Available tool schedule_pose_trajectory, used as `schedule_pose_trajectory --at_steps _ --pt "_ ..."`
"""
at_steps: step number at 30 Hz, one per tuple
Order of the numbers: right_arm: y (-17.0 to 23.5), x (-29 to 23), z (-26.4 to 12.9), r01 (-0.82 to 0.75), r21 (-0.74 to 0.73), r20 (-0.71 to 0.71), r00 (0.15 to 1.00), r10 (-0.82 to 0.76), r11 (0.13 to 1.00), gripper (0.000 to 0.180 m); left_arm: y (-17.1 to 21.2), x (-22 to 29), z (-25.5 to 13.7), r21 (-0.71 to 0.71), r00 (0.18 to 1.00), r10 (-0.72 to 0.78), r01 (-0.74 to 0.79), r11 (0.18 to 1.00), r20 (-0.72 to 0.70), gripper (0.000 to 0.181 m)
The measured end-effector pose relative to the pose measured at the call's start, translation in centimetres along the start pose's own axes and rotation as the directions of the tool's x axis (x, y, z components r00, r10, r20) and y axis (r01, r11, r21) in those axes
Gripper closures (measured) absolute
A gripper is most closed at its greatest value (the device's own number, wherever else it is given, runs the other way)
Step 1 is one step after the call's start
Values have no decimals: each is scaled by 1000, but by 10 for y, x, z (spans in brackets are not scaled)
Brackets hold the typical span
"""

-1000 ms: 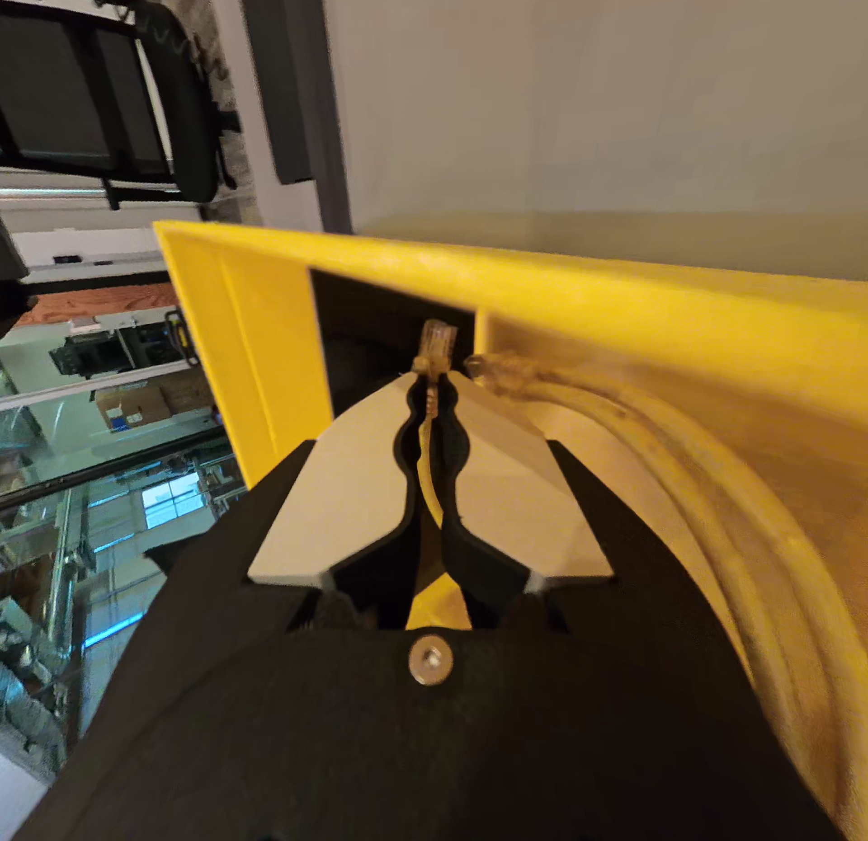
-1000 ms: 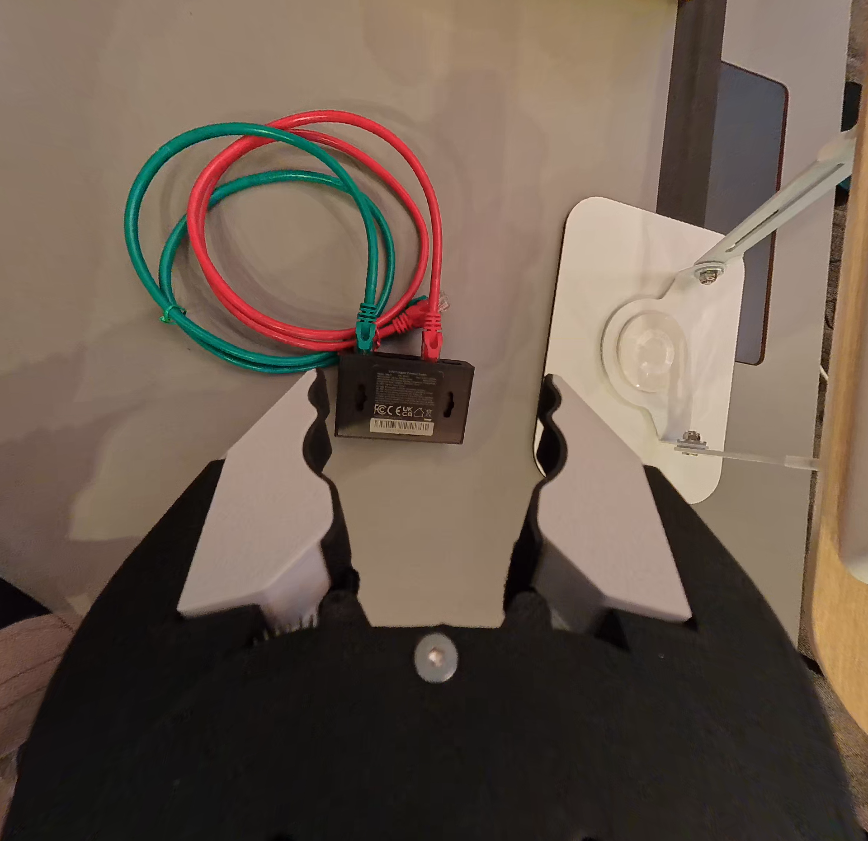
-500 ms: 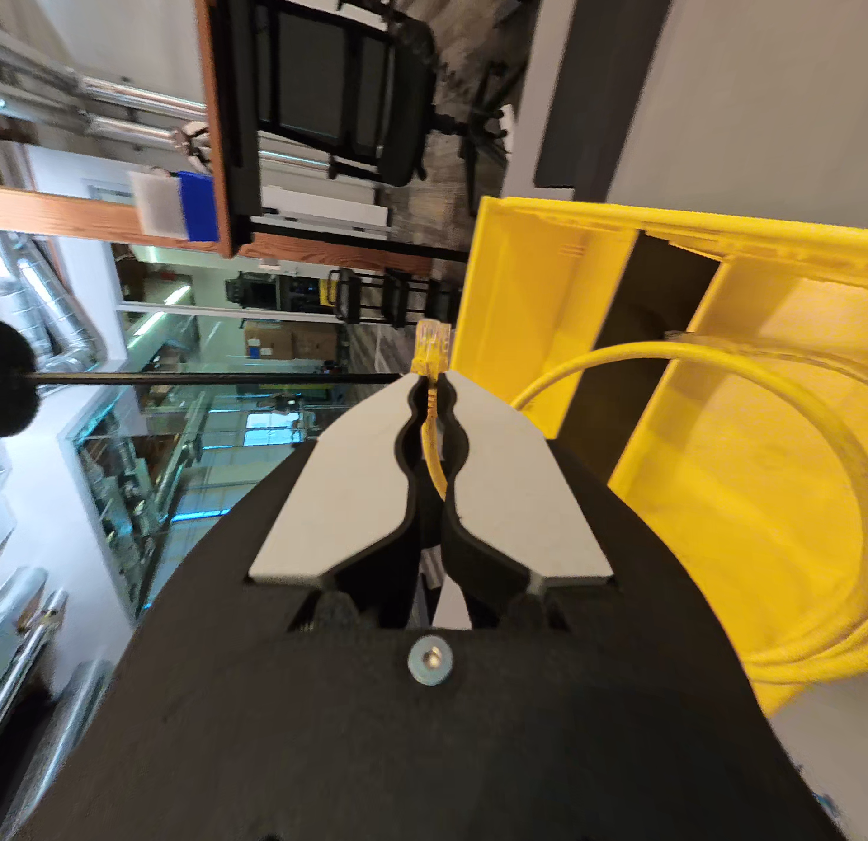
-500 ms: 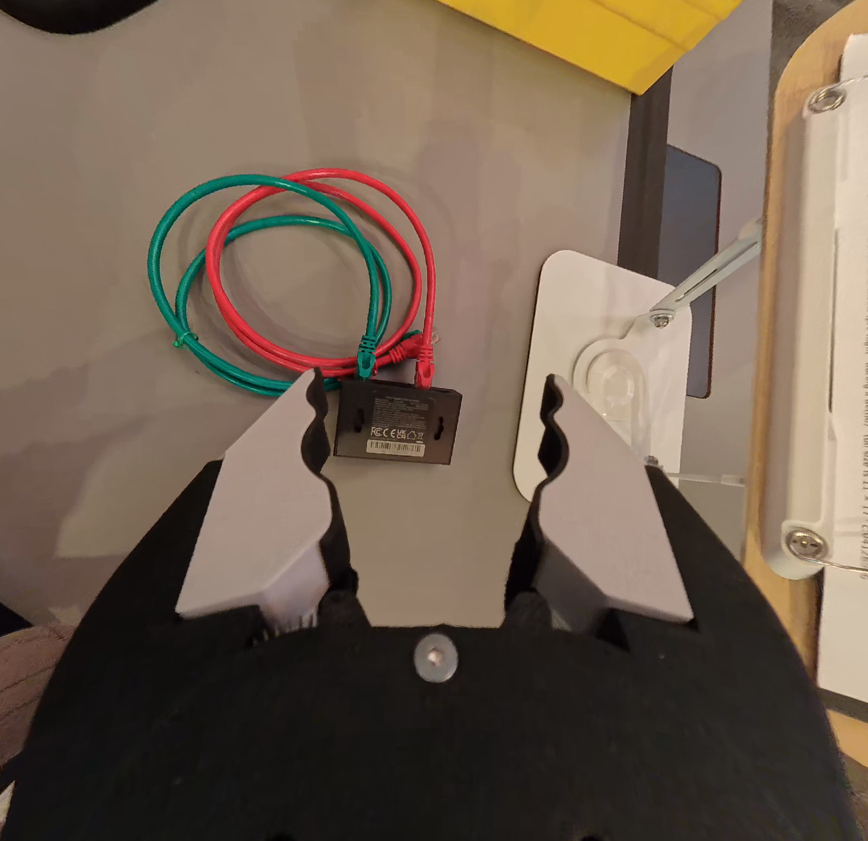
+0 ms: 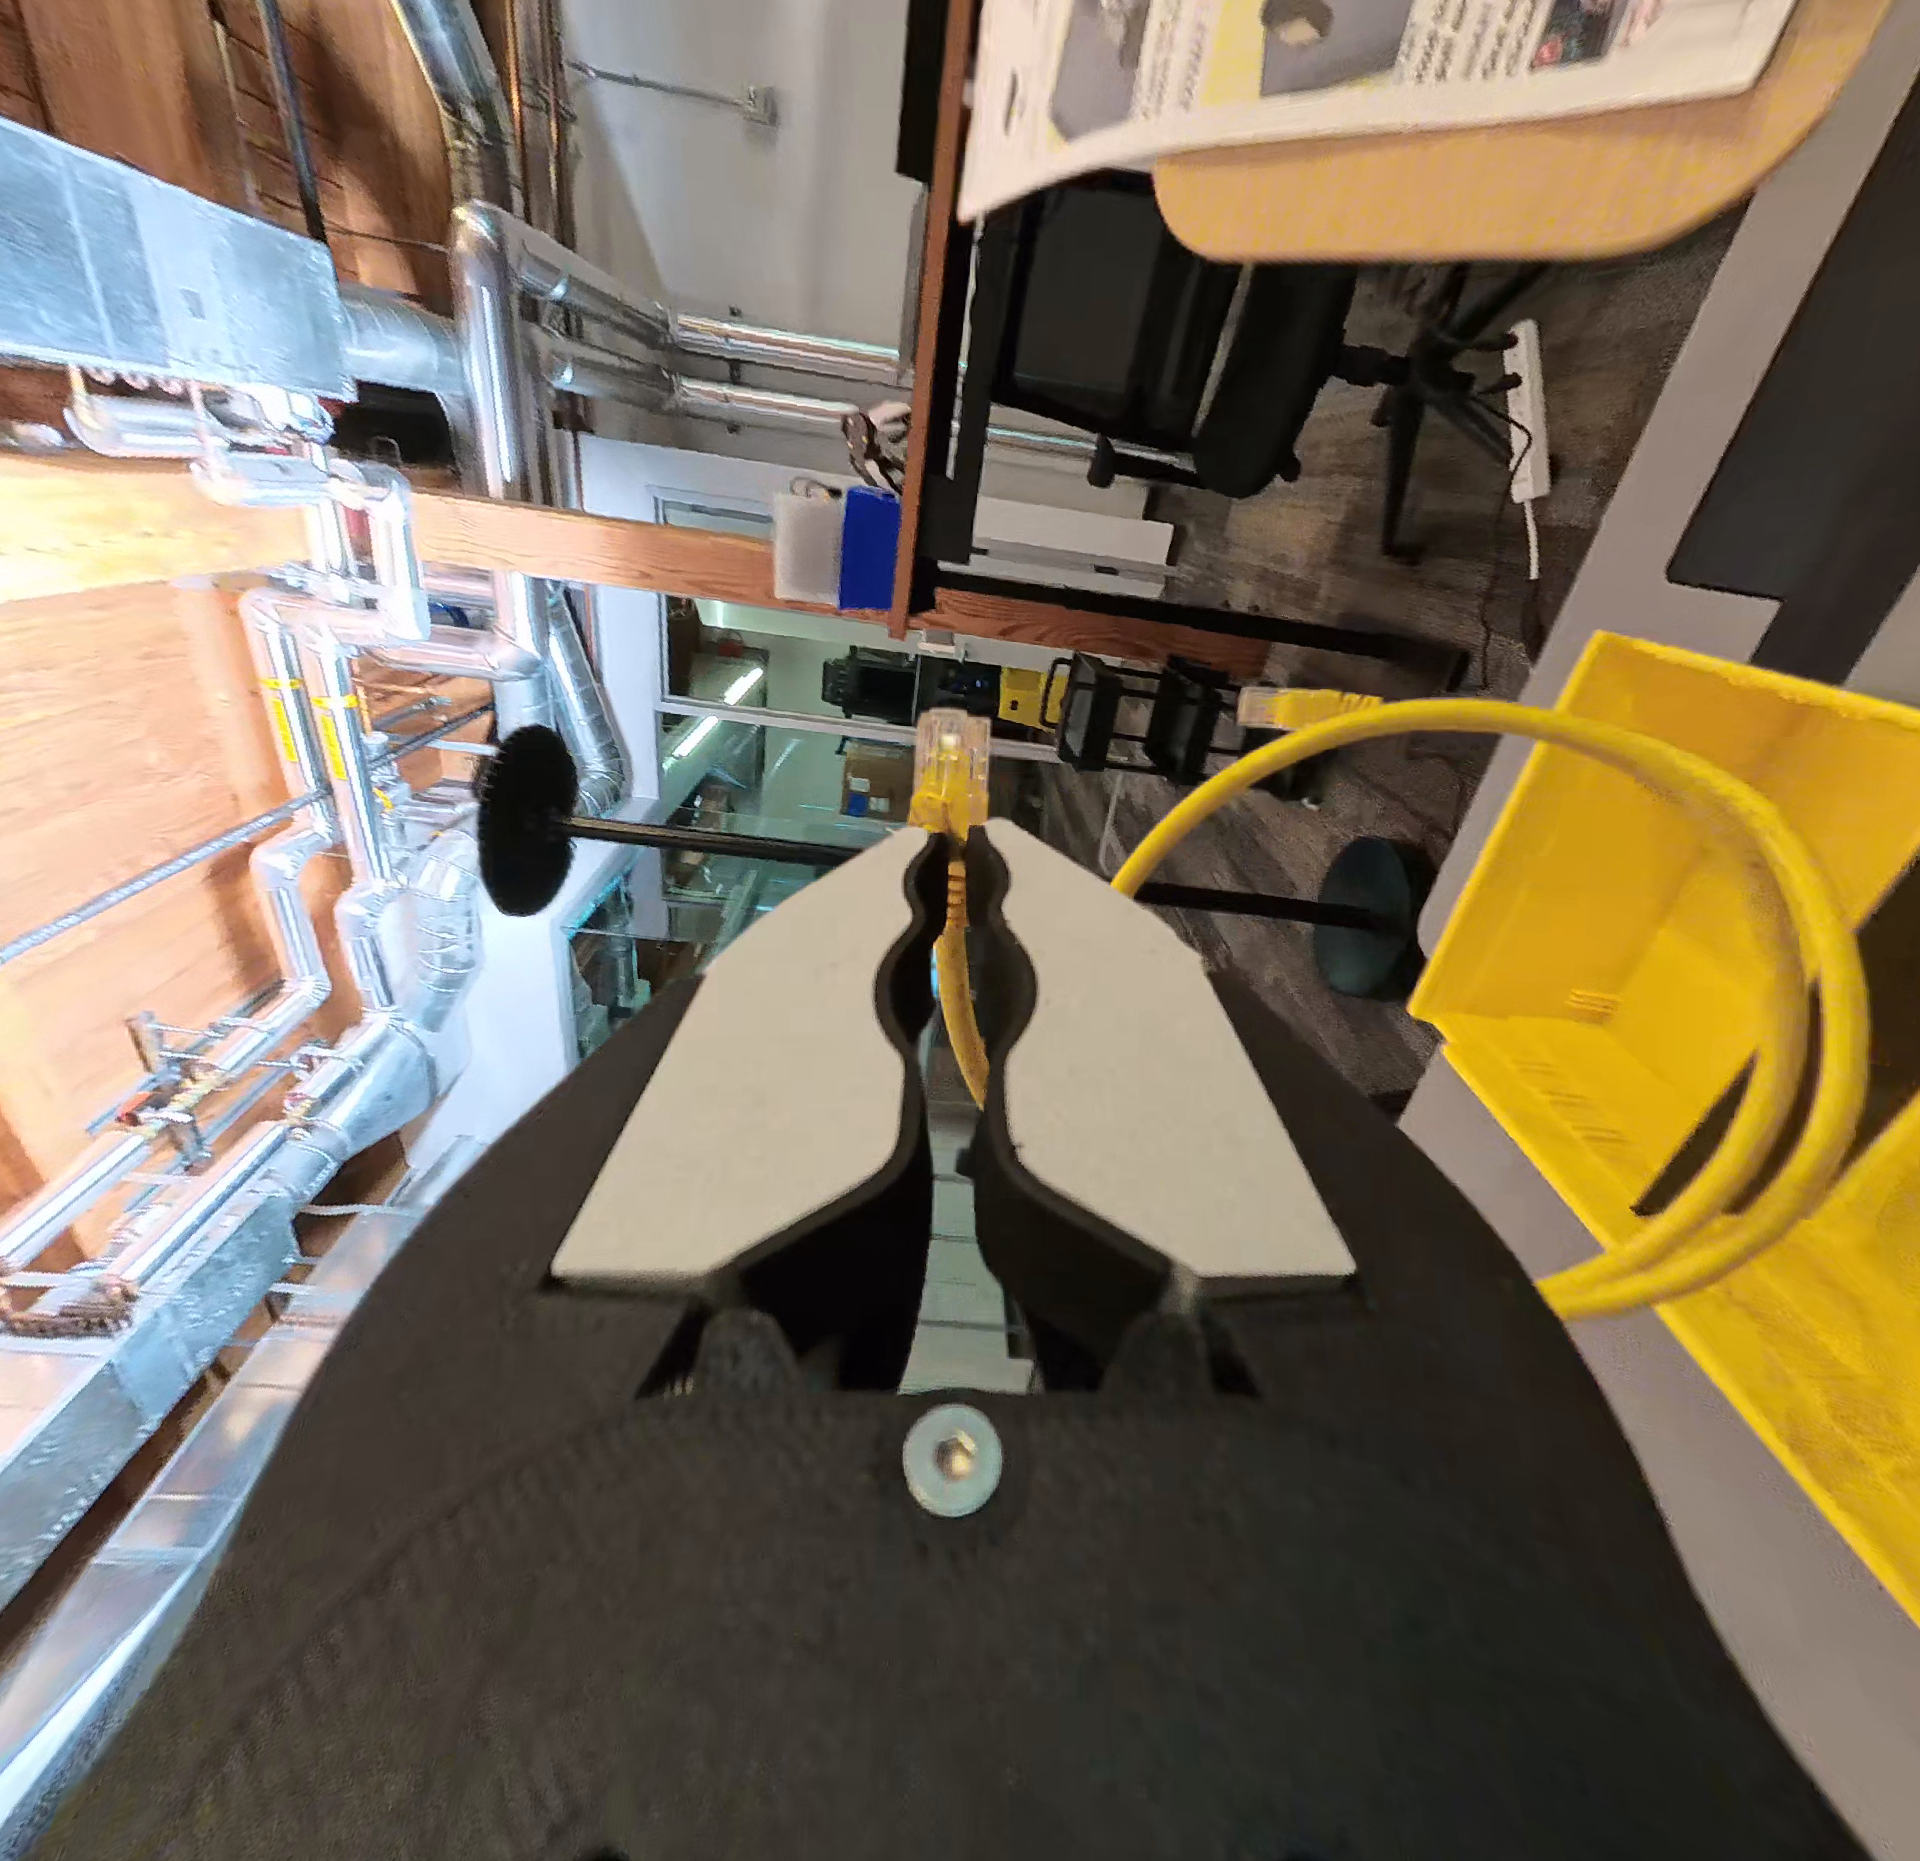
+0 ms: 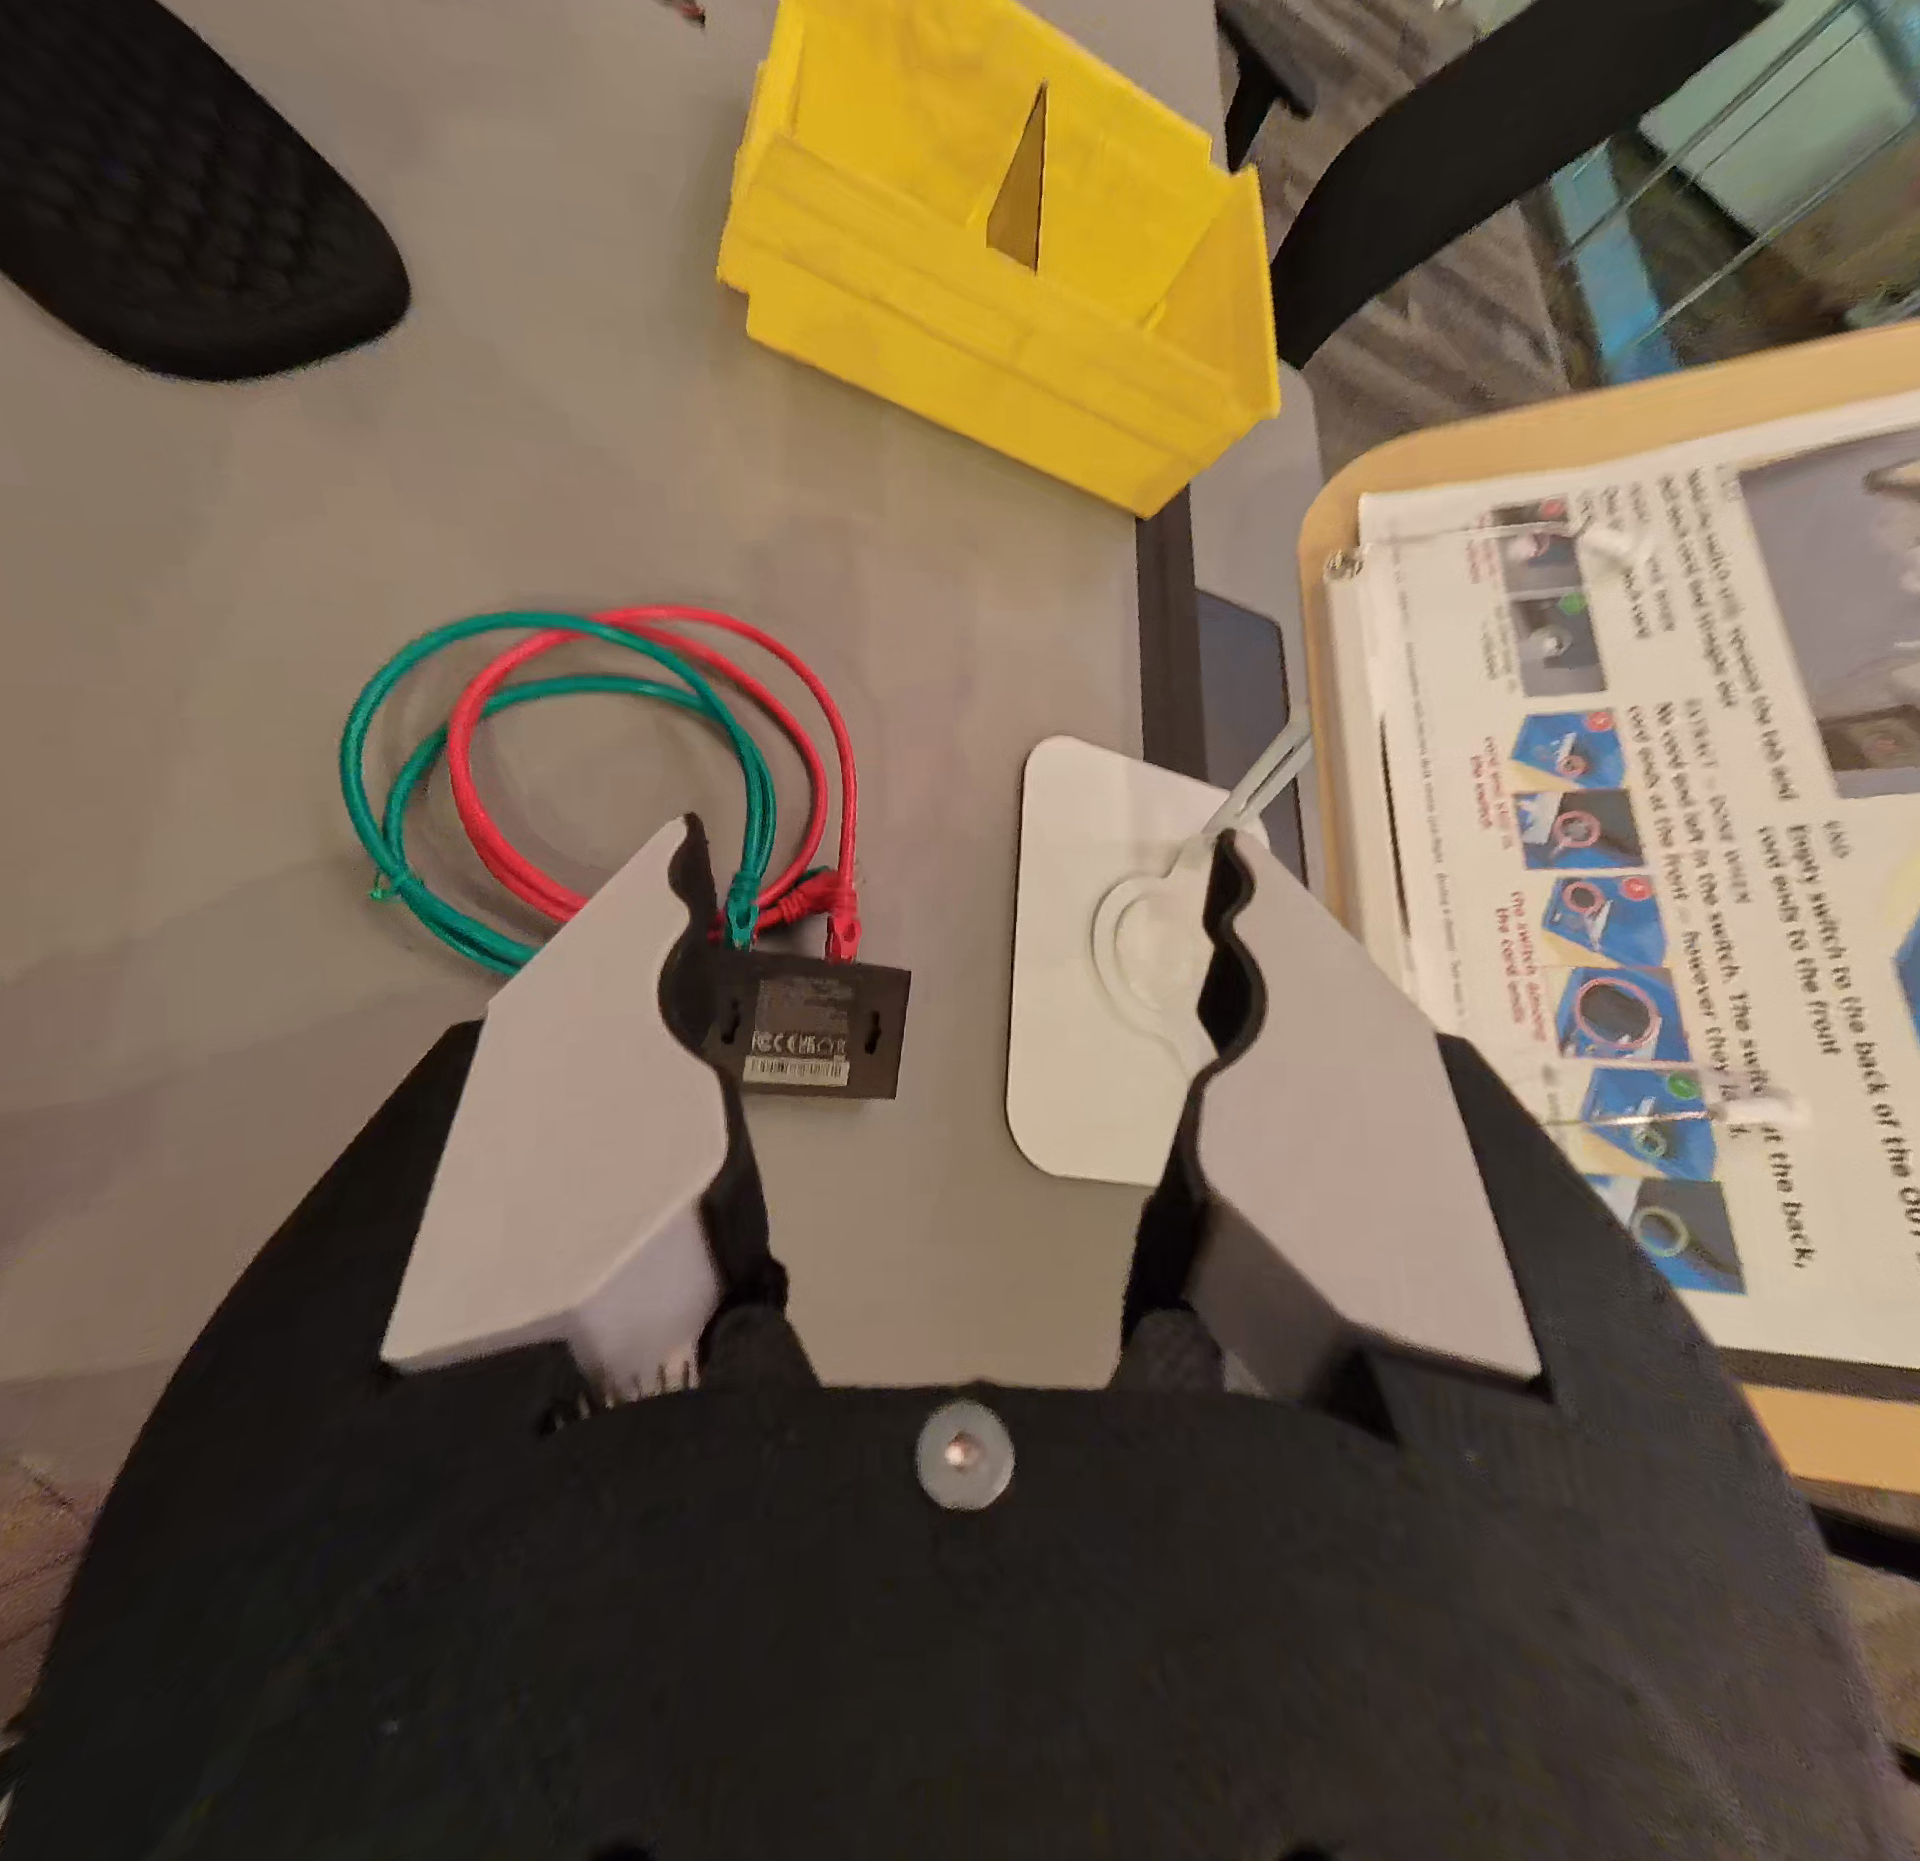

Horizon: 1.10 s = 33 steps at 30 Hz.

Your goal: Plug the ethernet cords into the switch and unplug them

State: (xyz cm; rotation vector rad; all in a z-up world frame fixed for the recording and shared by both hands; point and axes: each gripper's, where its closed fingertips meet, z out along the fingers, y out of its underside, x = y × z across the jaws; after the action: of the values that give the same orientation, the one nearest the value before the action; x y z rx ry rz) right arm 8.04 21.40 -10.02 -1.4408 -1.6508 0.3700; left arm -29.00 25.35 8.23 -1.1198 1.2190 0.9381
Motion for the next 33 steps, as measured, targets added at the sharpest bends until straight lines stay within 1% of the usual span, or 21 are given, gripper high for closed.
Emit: schedule_pose_trajectory --at_steps 2,5,8,10,11,14,16,19,21,22,25,26,28,30,33 --pt "-14 2 -6 11 53 -31 999 -9 999 79 -22 -12 -7 23 1000 1 -1 1000 -5 177" --pt "-30 2 -15 25 100 -54 998 -20 995 80 -62 -17 -14 68 1000 -5 7 998 -28 177" --pt "-49 -1 -21 47 158 -69 997 -36 986 86 -103 -1 -16 109 998 -7 14 994 -66 178" --pt "-68 -2 -21 65 208 -87 995 -48 976 86 -127 12 -15 138 1000 6 -3 990 -27 177" --pt "-78 -1 -20 74 239 -102 994 -51 968 86 -140 24 -13 157 999 -18 25 987 -44 177" --pt "-110 0 -13 68 349 -122 992 -26 935 97 -173 57 -4 194 998 -39 47 980 -47 177" --pt "-124 2 -7 41 423 -112 994 7 905 114 -194 79 0 230 997 -49 63 971 -67 177" --pt "-135 10 2 -14 511 -105 991 79 859 123 -214 97 5 241 997 -38 52 969 -61 177" --pt "-137 11 9 -47 554 -75 992 106 831 119 -228 109 6 264 997 1 19 964 -75 177" --pt "-137 16 11 -54 564 -89 988 125 824 116 -233 114 7 272 996 11 13 962 -87 177" --pt "-136 15 15 14 577 -132 988 77 817 131 -245 127 7 305 989 32 12 952 -141 177" --pt "-133 15 17 33 567 -146 987 61 823 131 -247 130 7 312 987 34 17 950 -157 177" --pt "-132 12 18 73 560 -162 986 23 825 138 -252 139 6 331 978 56 15 943 -203 177" --pt "-131 10 20 92 549 -165 986 0 831 142 -257 143 6 344 974 63 16 939 -216 177" --pt "-128 5 23 141 515 -182 982 -53 845 155 -262 148 6 350 969 84 3 937 -232 177"
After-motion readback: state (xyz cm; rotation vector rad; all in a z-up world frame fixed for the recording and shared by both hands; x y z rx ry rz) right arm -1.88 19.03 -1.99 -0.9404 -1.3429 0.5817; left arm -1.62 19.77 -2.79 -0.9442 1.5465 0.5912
